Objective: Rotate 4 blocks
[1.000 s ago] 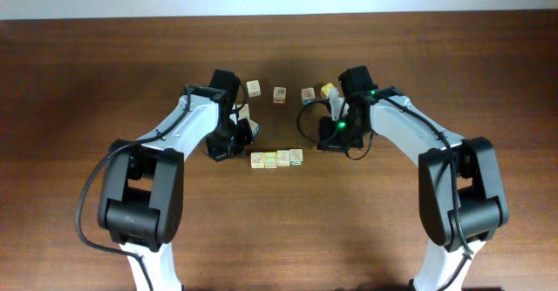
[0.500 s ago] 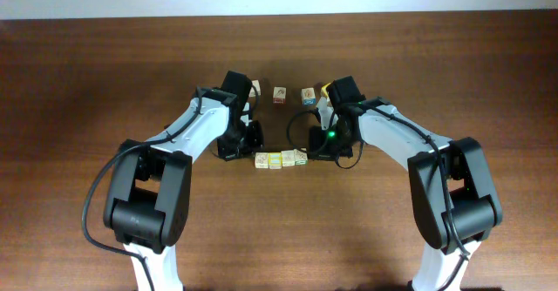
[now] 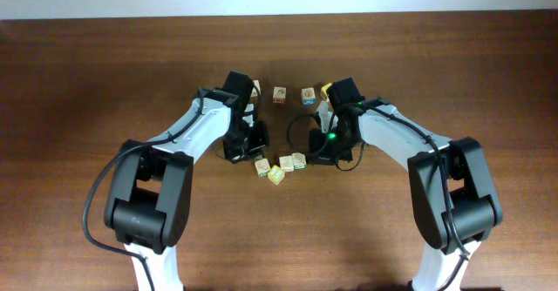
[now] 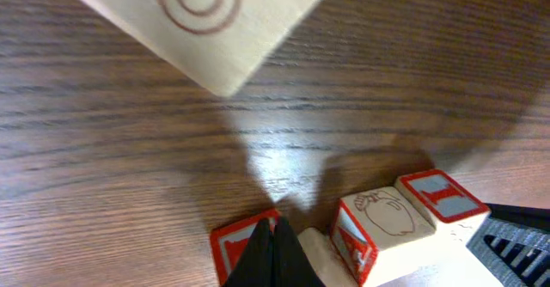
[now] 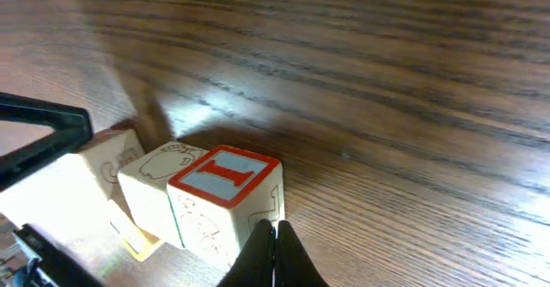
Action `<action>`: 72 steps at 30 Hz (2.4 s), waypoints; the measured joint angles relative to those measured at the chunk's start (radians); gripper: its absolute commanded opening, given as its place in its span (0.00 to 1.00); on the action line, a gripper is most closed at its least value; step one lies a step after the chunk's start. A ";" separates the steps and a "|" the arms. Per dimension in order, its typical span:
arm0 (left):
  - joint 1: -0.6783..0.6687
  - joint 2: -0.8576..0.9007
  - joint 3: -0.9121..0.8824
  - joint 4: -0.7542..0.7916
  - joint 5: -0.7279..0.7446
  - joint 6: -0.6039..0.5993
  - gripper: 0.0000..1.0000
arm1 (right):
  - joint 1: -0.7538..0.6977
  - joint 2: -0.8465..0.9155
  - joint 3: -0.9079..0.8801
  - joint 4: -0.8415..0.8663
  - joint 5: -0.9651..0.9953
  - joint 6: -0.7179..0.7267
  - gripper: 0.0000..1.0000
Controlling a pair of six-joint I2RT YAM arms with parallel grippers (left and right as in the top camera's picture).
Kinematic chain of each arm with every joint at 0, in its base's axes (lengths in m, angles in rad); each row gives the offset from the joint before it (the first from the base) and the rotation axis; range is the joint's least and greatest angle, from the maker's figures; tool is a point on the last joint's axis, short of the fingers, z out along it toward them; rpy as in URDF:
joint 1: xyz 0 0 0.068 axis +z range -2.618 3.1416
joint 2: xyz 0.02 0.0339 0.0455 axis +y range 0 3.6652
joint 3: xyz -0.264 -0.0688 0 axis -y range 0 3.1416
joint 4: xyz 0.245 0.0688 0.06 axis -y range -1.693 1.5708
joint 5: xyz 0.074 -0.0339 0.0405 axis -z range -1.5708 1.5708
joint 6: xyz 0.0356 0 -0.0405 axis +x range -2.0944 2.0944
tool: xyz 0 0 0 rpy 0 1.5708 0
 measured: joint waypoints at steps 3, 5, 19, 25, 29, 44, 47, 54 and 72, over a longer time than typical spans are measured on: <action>-0.001 0.000 0.000 0.001 0.004 -0.003 0.00 | 0.000 0.000 0.000 0.009 -0.014 0.000 0.04; 0.002 0.000 0.000 0.004 -0.035 -0.003 0.00 | 0.000 0.000 0.000 0.016 -0.013 0.000 0.04; 0.206 0.002 0.140 -0.117 -0.258 0.183 0.00 | 0.169 -0.084 0.205 -0.238 0.171 0.016 0.09; 0.206 0.002 0.141 -0.048 -0.322 0.190 0.07 | 0.366 -0.047 0.193 -0.187 0.362 0.264 0.10; 0.206 0.002 0.141 -0.048 -0.397 0.191 0.13 | 0.378 0.006 0.185 -0.149 0.410 0.307 0.14; 0.206 0.002 0.141 -0.048 -0.415 0.191 0.14 | 0.378 0.028 0.184 -0.012 0.415 0.245 0.19; 0.206 0.002 0.141 -0.048 -0.414 0.191 0.15 | 0.378 0.033 0.183 0.027 0.415 0.197 0.19; 0.206 0.002 0.141 -0.058 -0.390 0.191 0.08 | 0.378 0.035 0.206 -0.026 0.415 0.175 0.28; 0.111 0.002 0.143 -0.207 -0.301 0.053 0.00 | 0.143 0.074 0.308 -0.176 0.391 -0.020 0.18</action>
